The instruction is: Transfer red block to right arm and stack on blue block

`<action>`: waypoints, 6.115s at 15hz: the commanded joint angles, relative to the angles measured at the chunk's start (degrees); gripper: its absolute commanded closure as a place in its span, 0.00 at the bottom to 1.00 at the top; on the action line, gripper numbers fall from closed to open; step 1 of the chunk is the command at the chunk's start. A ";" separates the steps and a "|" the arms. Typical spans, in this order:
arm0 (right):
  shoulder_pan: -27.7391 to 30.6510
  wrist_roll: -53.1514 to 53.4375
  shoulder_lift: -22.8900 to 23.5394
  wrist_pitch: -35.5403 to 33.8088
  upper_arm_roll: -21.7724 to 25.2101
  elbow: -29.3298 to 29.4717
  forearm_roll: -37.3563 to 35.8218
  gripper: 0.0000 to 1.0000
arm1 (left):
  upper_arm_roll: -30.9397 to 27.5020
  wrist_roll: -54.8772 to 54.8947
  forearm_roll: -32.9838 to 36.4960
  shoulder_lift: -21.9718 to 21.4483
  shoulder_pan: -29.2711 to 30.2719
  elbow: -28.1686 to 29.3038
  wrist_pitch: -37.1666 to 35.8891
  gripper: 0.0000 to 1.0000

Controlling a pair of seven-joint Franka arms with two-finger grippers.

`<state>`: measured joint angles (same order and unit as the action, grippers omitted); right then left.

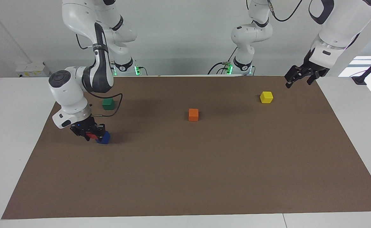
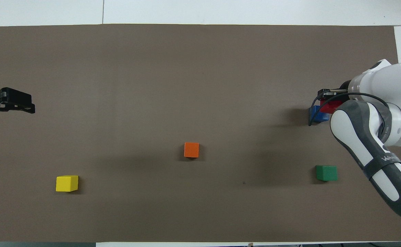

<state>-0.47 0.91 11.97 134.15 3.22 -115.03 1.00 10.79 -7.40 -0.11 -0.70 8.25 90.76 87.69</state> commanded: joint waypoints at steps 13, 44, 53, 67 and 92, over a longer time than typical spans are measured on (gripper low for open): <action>0.30 0.06 0.16 5.25 -0.59 -4.24 -0.91 1.00 | -0.51 0.55 0.73 -1.23 -0.17 1.09 -0.15 0.00; 0.03 0.15 -0.28 0.78 -0.76 -2.32 0.05 0.00 | -0.51 0.72 0.73 -1.14 -0.34 1.09 0.02 0.00; -0.15 -0.03 -3.61 -17.32 -2.08 9.55 0.14 0.00 | -0.51 0.55 0.73 -1.23 0.01 1.09 -0.06 0.00; 0.64 0.32 -14.87 -42.91 -2.61 19.05 1.90 0.00 | -0.51 0.55 0.73 -1.23 0.01 1.09 -0.06 0.00; 2.40 -0.99 -15.22 -43.80 -2.34 18.96 -2.41 0.00 | -0.51 0.55 0.73 -1.23 0.10 1.09 -0.15 0.00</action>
<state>0.67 0.90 -3.37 90.89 1.36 -96.77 -0.38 10.59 -7.29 -0.11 -0.82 8.44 90.78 87.69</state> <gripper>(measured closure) 0.000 0.000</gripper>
